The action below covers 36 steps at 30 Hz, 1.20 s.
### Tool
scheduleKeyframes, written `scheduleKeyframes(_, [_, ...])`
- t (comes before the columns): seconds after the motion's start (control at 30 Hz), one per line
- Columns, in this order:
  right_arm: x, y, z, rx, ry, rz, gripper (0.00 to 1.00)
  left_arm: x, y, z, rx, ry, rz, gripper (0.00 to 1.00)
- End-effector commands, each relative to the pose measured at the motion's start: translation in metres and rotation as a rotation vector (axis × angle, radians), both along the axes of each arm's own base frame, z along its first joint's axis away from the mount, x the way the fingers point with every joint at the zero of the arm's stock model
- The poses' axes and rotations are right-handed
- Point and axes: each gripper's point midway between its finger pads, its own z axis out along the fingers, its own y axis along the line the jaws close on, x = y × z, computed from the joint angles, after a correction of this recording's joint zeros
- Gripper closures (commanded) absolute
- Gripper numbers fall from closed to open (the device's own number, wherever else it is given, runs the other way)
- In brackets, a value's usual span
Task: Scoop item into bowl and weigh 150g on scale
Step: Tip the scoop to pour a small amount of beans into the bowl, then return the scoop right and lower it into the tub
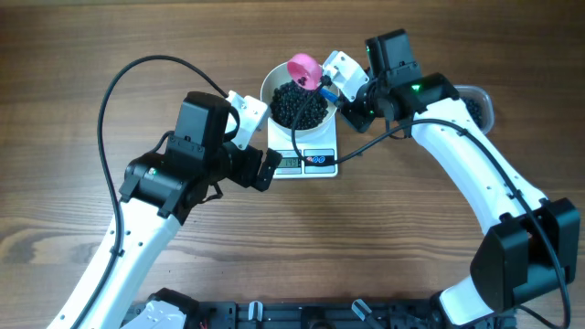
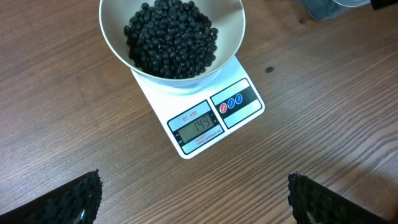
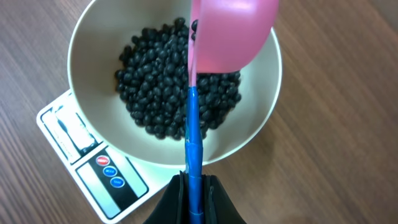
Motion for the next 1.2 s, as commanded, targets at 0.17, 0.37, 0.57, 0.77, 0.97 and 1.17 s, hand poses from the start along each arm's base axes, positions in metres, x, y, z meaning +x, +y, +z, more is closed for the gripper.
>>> scheduleKeyframes(0.17, [0.0, -0.004, 0.007, -0.024, -0.027, -0.015, 0.96, 0.001, -0.005, 0.007, -0.02, -0.009, -0.011, 0.0])
scheduleKeyframes(0.37, [-0.009, 0.007, 0.008, 0.048, 0.026, 0.001, 0.96, 0.001, -0.005, 0.007, -0.02, -0.009, -0.011, 0.0])
scheduleKeyframes(0.57, [-0.01, 0.007, 0.008, 0.06, 0.041, -0.025, 0.96, 0.001, -0.005, 0.007, -0.02, -0.009, -0.011, 0.0])
scheduleKeyframes(0.77, [-0.008, 0.007, 0.009, 0.078, 0.05, -0.057, 0.96, 0.001, -0.005, 0.007, -0.02, -0.009, -0.011, 0.0])
scheduleKeyframes(0.97, [-0.008, 0.007, 0.011, 0.083, 0.048, -0.064, 0.96, 0.001, -0.005, 0.007, -0.02, -0.009, -0.011, 0.0])
scheduleKeyframes(1.17, [0.004, -0.007, 0.042, 0.107, -0.046, -0.153, 0.96, 0.001, -0.005, 0.007, -0.02, -0.009, -0.011, 0.0])
